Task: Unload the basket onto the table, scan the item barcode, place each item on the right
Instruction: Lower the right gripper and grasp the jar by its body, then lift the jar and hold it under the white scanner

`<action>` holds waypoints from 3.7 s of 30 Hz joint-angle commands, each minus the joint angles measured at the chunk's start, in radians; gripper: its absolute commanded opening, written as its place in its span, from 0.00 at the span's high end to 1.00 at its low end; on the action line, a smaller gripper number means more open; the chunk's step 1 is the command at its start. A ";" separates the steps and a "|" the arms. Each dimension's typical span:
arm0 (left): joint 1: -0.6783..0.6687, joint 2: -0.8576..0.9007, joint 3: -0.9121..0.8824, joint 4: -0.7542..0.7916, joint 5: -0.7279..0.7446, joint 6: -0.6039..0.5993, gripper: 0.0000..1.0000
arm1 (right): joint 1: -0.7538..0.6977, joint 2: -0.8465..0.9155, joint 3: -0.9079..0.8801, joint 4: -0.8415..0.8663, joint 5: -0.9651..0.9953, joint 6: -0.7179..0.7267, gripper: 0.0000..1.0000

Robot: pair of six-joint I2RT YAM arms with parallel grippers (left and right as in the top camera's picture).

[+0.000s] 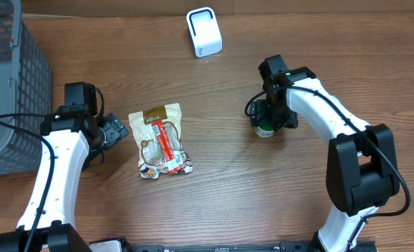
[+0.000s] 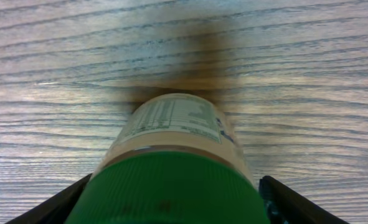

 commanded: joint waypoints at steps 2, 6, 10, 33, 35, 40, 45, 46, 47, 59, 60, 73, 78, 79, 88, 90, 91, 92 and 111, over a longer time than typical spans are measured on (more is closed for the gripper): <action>0.002 0.000 0.000 0.000 -0.012 0.013 0.00 | 0.021 -0.004 0.006 0.007 0.023 -0.006 0.20; 0.002 0.000 0.000 0.000 -0.012 0.013 0.00 | 0.025 -0.004 0.006 0.006 0.044 -0.003 0.20; 0.002 0.000 0.000 0.000 -0.012 0.013 0.00 | 0.025 -0.004 0.006 0.006 0.044 -0.003 0.20; 0.002 0.000 0.000 0.000 -0.012 0.013 0.00 | 0.025 -0.003 -0.056 0.071 0.044 -0.004 0.27; 0.002 0.000 0.000 0.000 -0.012 0.012 0.00 | 0.025 -0.003 -0.059 0.074 0.044 -0.004 0.27; 0.002 0.000 0.000 0.000 -0.012 0.013 0.00 | 0.025 -0.003 -0.059 0.076 0.044 -0.004 0.32; 0.002 0.000 0.000 0.000 -0.012 0.013 0.00 | 0.024 -0.004 -0.045 0.078 0.042 -0.004 0.42; 0.002 0.000 0.000 0.000 -0.012 0.013 0.00 | 0.023 -0.004 -0.032 0.065 0.042 -0.004 0.46; 0.002 0.000 0.000 0.000 -0.012 0.013 0.00 | 0.023 -0.005 -0.008 0.047 0.043 -0.004 0.46; 0.002 0.000 0.000 0.000 -0.012 0.013 0.00 | 0.022 -0.008 0.580 -0.346 0.042 -0.004 0.53; 0.002 0.000 0.000 0.000 -0.012 0.013 0.00 | 0.022 -0.008 0.633 -0.381 0.040 -0.004 0.56; 0.002 0.000 0.000 0.000 -0.012 0.013 0.00 | 0.029 -0.005 0.908 -0.404 -0.010 -0.008 0.68; 0.002 0.000 0.000 0.000 -0.012 0.013 0.00 | 0.029 0.002 0.824 -0.154 -0.011 -0.008 0.72; 0.002 0.000 0.000 0.000 -0.012 0.013 0.00 | 0.029 0.003 0.801 -0.098 -0.015 -0.008 0.72; 0.002 0.000 0.000 0.000 -0.012 0.013 0.00 | 0.039 0.131 0.677 0.362 -0.074 -0.008 0.81; 0.002 0.000 0.000 0.000 -0.012 0.013 0.00 | 0.047 0.182 0.676 0.441 -0.073 -0.008 0.81; 0.002 0.000 0.000 0.000 -0.012 0.012 0.00 | 0.051 0.206 0.676 0.478 -0.074 -0.008 0.81; 0.002 0.000 0.000 0.000 -0.012 0.012 0.00 | 0.056 0.239 0.676 0.525 -0.073 -0.008 0.81; 0.002 0.000 0.000 0.000 -0.012 0.012 0.00 | 0.081 0.525 0.676 1.086 -0.073 -0.008 0.85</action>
